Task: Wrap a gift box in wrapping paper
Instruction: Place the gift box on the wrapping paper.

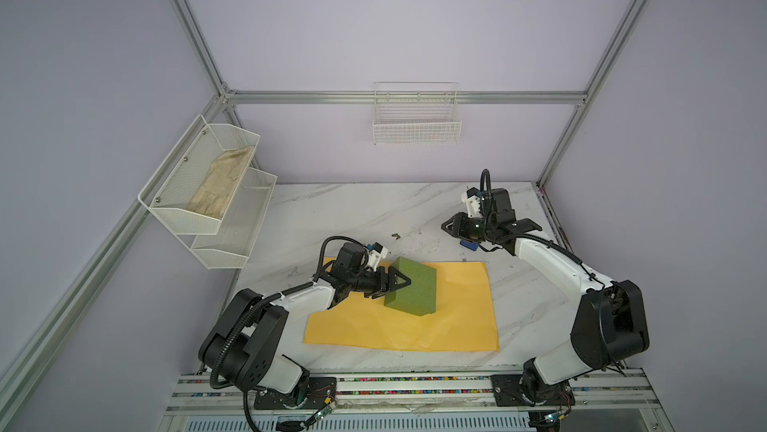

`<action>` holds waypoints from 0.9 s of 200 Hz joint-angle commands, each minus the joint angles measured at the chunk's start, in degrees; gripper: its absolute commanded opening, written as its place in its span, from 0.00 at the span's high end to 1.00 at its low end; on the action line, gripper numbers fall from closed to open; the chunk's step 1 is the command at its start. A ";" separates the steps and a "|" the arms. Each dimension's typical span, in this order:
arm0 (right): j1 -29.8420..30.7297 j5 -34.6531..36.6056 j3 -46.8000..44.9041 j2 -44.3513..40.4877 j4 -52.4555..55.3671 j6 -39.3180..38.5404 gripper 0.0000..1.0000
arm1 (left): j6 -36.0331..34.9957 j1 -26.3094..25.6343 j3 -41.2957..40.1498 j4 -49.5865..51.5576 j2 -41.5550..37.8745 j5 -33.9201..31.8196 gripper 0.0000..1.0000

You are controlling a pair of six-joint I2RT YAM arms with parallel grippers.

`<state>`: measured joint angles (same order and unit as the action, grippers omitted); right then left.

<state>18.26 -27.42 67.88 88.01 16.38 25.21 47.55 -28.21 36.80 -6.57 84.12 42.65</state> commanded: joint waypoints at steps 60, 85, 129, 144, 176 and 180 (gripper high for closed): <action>-0.36 -0.03 0.46 -1.07 4.27 -2.01 0.70 | 4.83 -2.55 -3.82 -4.72 1.61 -0.69 0.16; -0.24 0.09 -0.02 -1.20 4.98 -2.51 0.70 | 4.83 -2.64 -5.02 -2.29 0.56 -3.72 0.05; -0.16 -0.69 -3.03 -1.75 6.73 -2.17 0.66 | -3.40 -2.64 1.67 18.07 -2.05 -13.42 0.00; -0.08 -2.45 -5.48 -2.22 5.37 -1.06 0.63 | -5.28 -2.64 3.40 22.42 -2.42 -15.65 0.00; 2.22 -6.19 -8.75 -1.64 4.82 -0.01 0.55 | -7.95 -2.61 6.21 28.25 -2.57 -17.06 0.00; 2.88 -6.94 -9.34 -1.60 4.41 0.29 0.53 | -8.05 -2.60 6.47 28.32 -2.62 -16.95 0.00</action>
<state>18.90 -29.93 61.04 87.20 20.64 24.14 43.55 -30.79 39.11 13.23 82.48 29.78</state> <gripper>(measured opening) 0.436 0.997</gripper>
